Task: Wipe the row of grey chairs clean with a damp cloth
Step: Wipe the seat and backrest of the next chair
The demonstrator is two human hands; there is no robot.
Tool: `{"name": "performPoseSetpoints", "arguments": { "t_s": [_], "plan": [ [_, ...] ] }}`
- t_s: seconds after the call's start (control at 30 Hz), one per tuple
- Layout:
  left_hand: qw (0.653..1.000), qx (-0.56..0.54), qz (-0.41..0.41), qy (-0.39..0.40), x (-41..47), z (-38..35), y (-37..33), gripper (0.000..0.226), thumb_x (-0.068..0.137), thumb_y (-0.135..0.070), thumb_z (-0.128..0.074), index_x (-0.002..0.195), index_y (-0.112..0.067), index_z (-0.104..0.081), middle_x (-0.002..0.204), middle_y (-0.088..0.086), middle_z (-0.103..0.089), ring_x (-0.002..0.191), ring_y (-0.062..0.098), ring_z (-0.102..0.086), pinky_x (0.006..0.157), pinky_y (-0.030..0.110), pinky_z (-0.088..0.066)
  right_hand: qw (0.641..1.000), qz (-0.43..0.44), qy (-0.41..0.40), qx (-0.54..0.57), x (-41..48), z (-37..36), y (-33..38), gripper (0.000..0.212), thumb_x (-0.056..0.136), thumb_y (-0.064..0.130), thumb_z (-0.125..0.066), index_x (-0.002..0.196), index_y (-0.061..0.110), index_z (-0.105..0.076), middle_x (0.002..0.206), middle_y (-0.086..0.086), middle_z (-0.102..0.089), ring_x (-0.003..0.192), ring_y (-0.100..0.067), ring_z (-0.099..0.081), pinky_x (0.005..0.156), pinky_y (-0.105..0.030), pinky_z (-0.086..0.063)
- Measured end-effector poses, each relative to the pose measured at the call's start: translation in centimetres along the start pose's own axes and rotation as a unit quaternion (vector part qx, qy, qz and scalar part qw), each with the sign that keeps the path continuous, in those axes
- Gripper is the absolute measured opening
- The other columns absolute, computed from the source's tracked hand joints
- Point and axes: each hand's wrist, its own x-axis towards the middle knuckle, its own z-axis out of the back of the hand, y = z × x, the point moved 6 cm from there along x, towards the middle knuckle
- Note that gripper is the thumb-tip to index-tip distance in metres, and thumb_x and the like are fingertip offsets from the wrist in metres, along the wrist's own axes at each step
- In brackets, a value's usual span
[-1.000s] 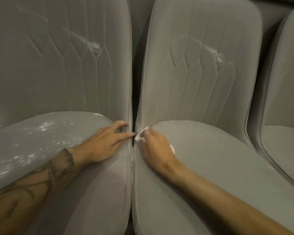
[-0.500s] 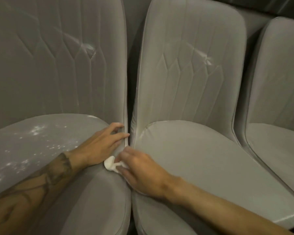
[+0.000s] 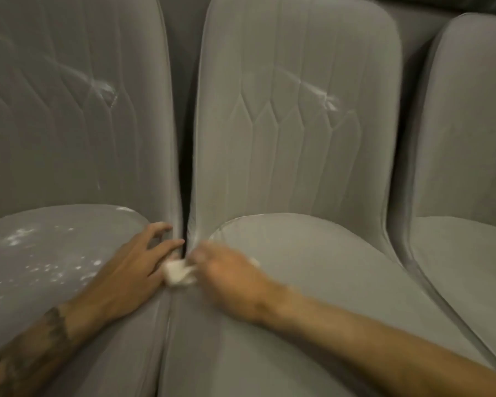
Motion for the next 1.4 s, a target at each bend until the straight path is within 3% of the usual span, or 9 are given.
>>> {"name": "performPoseSetpoints", "arguments": {
  "t_s": [0.23, 0.4, 0.5, 0.57, 0.67, 0.73, 0.87, 1.07, 1.4],
  "plan": [
    [0.997, 0.071, 0.031, 0.008, -0.3, 0.3, -1.3, 0.059, 0.102, -0.058, -0.031, 0.142, -0.027, -0.063, 0.157, 0.003, -0.039, 0.134, 0.022, -0.052, 0.112, 0.038, -0.043, 0.95, -0.296, -0.048, -0.089, -2.3, 5.3, -18.1, 0.019, 0.104, 0.015, -0.043, 0.115, 0.004, -0.053, 0.12, -0.019, -0.053, 0.112, -0.039, -0.054, 0.091, -0.041, -0.038],
    [0.997, 0.079, 0.025, 0.008, -0.6, 0.5, -1.7, 0.047, 0.107, -0.04, -0.037, 0.146, -0.024, -0.059, 0.157, 0.006, -0.04, 0.133, 0.025, -0.054, 0.111, 0.044, -0.045, 0.991, -0.131, -0.015, 0.01, -0.4, -1.0, -4.3, 0.044, 0.107, 0.018, -0.03, 0.15, 0.023, -0.033, 0.145, -0.002, -0.041, 0.136, -0.02, -0.038, 0.112, -0.041, -0.033],
    [0.995, 0.093, 0.013, 0.031, -1.2, 0.8, -1.6, 0.043, 0.111, -0.033, -0.04, 0.151, -0.027, -0.053, 0.163, 0.003, -0.033, 0.137, 0.023, -0.05, 0.112, 0.04, -0.043, 0.993, 0.094, -0.019, 0.075, -2.3, -2.2, 6.9, 0.028, 0.103, 0.023, -0.047, 0.13, 0.019, -0.053, 0.121, -0.003, -0.053, 0.112, -0.02, -0.052, 0.091, -0.038, -0.046],
    [0.993, 0.105, 0.005, 0.055, -1.6, 1.1, -1.5, 0.046, 0.11, -0.04, -0.037, 0.155, -0.033, -0.047, 0.167, 0.0, -0.027, 0.14, 0.02, -0.046, 0.114, 0.04, -0.041, 0.985, 0.147, 0.01, 0.084, -2.2, -1.8, 8.3, 0.021, 0.102, 0.022, -0.052, 0.122, 0.015, -0.054, 0.116, -0.004, -0.054, 0.105, -0.023, -0.056, 0.084, -0.043, -0.052],
    [0.991, 0.108, 0.009, 0.075, -1.6, 1.4, -1.4, 0.047, 0.108, -0.029, -0.05, 0.155, -0.033, -0.045, 0.169, -0.004, -0.024, 0.142, 0.019, -0.044, 0.115, 0.041, -0.039, 0.997, 0.061, -0.014, 0.054, -0.1, -0.1, 3.5, 0.032, 0.105, 0.012, -0.04, 0.135, 0.007, -0.05, 0.135, -0.011, -0.049, 0.121, -0.026, -0.048, 0.105, -0.04, -0.039],
    [0.992, 0.109, 0.022, 0.062, -1.2, 1.6, -1.3, 0.043, 0.11, -0.037, -0.041, 0.152, -0.035, -0.049, 0.166, -0.008, -0.029, 0.137, 0.015, -0.048, 0.114, 0.037, -0.039, 0.997, 0.016, -0.057, 0.04, -0.6, 0.8, 1.8, 0.026, 0.105, 0.015, -0.04, 0.129, 0.012, -0.051, 0.126, -0.009, -0.05, 0.113, -0.026, -0.048, 0.099, -0.038, -0.04],
    [0.992, 0.125, 0.018, -0.007, 0.7, 2.1, -1.9, 0.05, 0.106, -0.049, -0.032, 0.146, -0.031, -0.056, 0.142, -0.004, -0.048, 0.117, 0.017, -0.056, 0.099, 0.036, -0.046, 0.987, 0.142, -0.025, 0.072, -3.6, -0.1, 6.0, 0.021, 0.098, 0.037, -0.055, 0.116, 0.029, -0.051, 0.116, 0.0, -0.054, 0.104, -0.021, -0.054, 0.077, -0.035, -0.046],
    [0.976, 0.143, 0.018, -0.165, 6.5, 3.6, -4.1, 0.052, 0.102, -0.046, -0.04, 0.146, -0.021, -0.054, 0.141, 0.002, -0.053, 0.123, 0.029, -0.054, 0.102, 0.045, -0.044, 0.999, 0.042, -0.021, -0.016, -0.2, 1.7, -3.0, 0.018, 0.105, 0.028, -0.045, 0.114, 0.015, -0.053, 0.118, -0.008, -0.046, 0.105, -0.031, -0.047, 0.088, -0.041, -0.037],
    [0.932, 0.161, 0.044, -0.321, 17.9, 7.7, -6.8, 0.065, 0.102, -0.045, -0.044, 0.161, -0.02, -0.033, 0.155, 0.02, -0.036, 0.144, 0.04, -0.038, 0.121, 0.06, -0.022, 0.93, -0.039, -0.308, -0.195, 6.1, 21.1, -17.6, 0.013, 0.094, 0.012, -0.066, 0.104, 0.002, -0.066, 0.102, -0.019, -0.056, 0.089, -0.038, -0.057, 0.078, -0.046, -0.049]
  ]
}}
